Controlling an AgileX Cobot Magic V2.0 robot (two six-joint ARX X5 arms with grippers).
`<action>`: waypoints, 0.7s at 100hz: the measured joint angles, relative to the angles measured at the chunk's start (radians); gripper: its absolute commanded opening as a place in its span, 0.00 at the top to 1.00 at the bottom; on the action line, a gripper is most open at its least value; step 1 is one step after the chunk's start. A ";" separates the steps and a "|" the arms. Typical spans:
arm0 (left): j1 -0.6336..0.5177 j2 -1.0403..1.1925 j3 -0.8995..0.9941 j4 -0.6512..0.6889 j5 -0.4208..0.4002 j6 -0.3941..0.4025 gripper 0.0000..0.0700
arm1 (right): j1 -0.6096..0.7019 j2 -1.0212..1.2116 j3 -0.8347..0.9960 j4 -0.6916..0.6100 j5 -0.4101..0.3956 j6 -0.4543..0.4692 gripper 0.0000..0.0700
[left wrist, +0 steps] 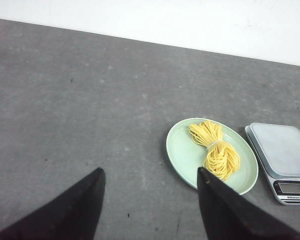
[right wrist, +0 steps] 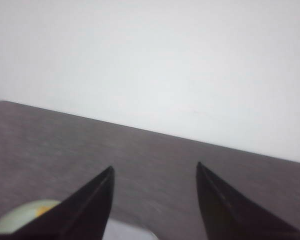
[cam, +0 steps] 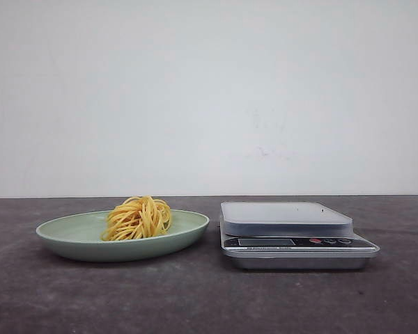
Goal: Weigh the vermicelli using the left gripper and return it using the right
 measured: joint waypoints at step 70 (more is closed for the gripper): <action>0.000 0.000 0.000 0.118 0.000 0.028 0.50 | 0.002 -0.578 -0.470 -0.043 -0.013 0.081 0.54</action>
